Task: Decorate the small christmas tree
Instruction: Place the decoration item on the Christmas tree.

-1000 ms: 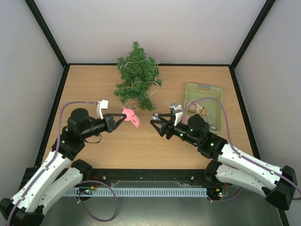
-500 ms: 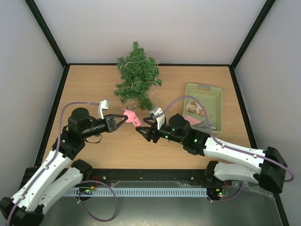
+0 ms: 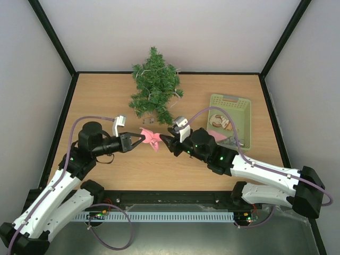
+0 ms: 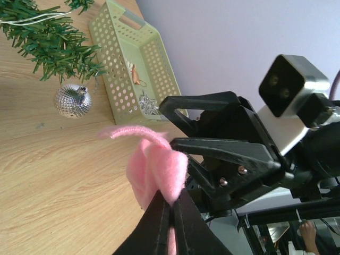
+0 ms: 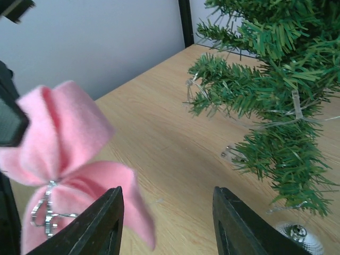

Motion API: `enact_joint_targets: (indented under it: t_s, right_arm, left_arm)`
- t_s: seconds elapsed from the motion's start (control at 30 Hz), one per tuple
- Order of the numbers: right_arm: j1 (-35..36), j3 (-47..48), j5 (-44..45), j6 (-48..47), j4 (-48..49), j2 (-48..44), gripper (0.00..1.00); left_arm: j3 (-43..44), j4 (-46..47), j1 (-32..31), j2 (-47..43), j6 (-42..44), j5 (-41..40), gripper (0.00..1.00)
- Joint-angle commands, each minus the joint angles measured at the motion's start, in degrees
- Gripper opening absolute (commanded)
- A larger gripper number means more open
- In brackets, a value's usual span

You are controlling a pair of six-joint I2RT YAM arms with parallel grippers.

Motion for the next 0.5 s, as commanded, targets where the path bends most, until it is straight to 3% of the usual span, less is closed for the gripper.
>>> enact_joint_targets:
  t_s: [0.0,0.27,0.47]
  right_arm:
    - [0.4,-0.8,3.6,-0.8,-1.4,0.5,0.45]
    - [0.3,0.0,6.9,-0.2,-5.5,-0.3,0.38]
    - [0.3,-0.7,3.1,-7.8,-4.7,-3.9,0.38]
  left_arm:
    - [2.2,-1.0,-0.3,-1.3,0.2,2.2,0.02]
    - [1.5,0.0,-0.3,-0.7,-1.0,2.0,0.02]
    - [2.1,0.2,-0.2,1.0,-3.3,2.1,0.02]
